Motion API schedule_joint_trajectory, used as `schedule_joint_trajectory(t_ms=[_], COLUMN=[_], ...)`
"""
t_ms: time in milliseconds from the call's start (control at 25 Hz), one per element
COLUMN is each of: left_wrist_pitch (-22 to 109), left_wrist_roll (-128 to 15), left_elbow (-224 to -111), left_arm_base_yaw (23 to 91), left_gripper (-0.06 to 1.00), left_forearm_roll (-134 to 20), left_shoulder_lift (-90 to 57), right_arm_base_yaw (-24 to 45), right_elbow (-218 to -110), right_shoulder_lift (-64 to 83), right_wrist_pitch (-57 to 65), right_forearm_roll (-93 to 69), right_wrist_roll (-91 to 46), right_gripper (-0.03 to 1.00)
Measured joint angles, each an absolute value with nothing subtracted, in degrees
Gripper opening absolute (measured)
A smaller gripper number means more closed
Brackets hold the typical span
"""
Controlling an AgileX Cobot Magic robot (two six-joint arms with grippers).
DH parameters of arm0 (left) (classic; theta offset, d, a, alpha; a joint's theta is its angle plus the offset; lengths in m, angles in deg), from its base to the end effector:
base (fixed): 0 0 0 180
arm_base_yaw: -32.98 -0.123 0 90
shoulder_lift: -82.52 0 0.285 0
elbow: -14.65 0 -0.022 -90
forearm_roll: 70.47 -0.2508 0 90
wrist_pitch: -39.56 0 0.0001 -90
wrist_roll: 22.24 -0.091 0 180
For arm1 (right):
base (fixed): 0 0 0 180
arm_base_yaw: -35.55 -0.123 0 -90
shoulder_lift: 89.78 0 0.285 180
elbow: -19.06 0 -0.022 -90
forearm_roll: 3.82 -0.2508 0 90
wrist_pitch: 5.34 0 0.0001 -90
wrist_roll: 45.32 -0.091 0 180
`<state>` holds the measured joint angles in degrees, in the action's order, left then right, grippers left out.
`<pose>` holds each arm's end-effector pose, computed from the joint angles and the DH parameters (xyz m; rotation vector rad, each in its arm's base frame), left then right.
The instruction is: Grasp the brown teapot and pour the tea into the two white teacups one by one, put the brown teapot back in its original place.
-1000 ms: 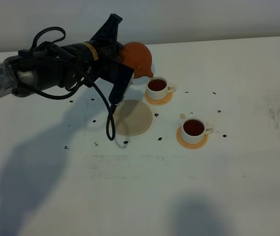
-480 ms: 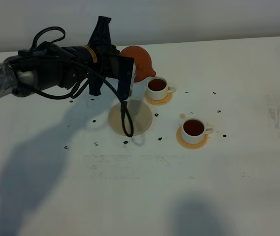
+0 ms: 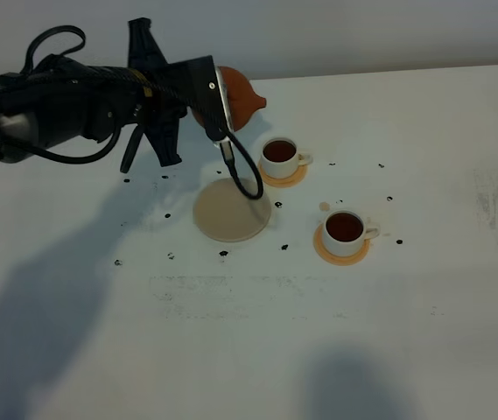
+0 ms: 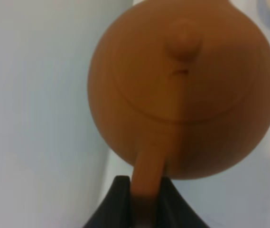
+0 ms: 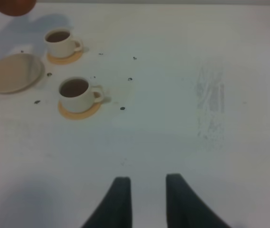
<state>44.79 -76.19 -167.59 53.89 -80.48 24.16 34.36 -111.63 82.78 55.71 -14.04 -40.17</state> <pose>0.4243 -0.1606 0.2100 1.4827 1.6365 0.4417 -0.0055 0.0140 0.2743 -0.1212 2.0436 0.1709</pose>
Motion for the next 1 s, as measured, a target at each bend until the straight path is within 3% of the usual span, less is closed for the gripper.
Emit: schedule_joint_trajectory(t_ms=[1000], left_wrist_pitch=[50.7], left_wrist_roll=[-38.5], left_elbow=[-167.6], left_arm_base_yaw=[53.1], left_gripper=[0.11], left_forearm_roll=[-69.6], left_shoulder_lift=[28.6], right_arm_base_yaw=[34.4], right_elbow=[-111.6], right_shoulder_lift=[82.8], right_wrist_pitch=[55.7], right_forearm_roll=[-14.0], right_wrist_roll=[-40.2], right_gripper=[0.20])
